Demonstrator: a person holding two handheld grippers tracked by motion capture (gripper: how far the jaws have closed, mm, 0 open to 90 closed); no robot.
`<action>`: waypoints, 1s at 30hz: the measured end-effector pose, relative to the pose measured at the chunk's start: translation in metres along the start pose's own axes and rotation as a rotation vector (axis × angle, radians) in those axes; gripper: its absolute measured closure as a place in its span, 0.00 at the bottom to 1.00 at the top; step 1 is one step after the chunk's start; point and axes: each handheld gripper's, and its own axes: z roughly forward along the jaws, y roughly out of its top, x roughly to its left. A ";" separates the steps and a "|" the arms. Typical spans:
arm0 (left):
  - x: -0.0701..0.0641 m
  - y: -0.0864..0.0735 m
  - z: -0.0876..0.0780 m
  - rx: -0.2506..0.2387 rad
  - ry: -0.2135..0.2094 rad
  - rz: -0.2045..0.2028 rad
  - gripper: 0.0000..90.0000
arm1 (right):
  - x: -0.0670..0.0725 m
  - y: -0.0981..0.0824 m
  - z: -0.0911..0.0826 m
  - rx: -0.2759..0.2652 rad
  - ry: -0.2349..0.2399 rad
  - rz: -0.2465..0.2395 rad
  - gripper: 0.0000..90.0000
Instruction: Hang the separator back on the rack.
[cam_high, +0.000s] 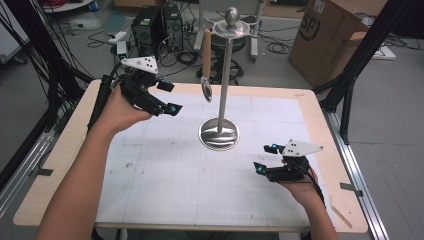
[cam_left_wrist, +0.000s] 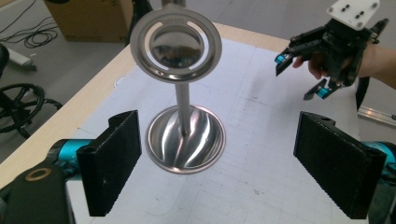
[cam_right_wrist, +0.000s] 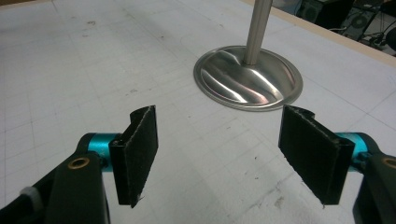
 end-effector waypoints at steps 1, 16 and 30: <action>-0.001 -0.001 0.000 0.004 0.001 0.001 0.17 | 0.000 0.000 0.000 -0.003 -0.001 0.005 0.31; -0.011 -0.039 -0.005 -0.009 -0.003 0.002 0.08 | 0.000 0.000 0.000 0.000 -0.003 -0.002 0.31; -0.034 -0.091 -0.010 -0.056 0.039 -0.025 0.07 | -0.001 -0.001 -0.001 0.005 -0.011 0.003 0.31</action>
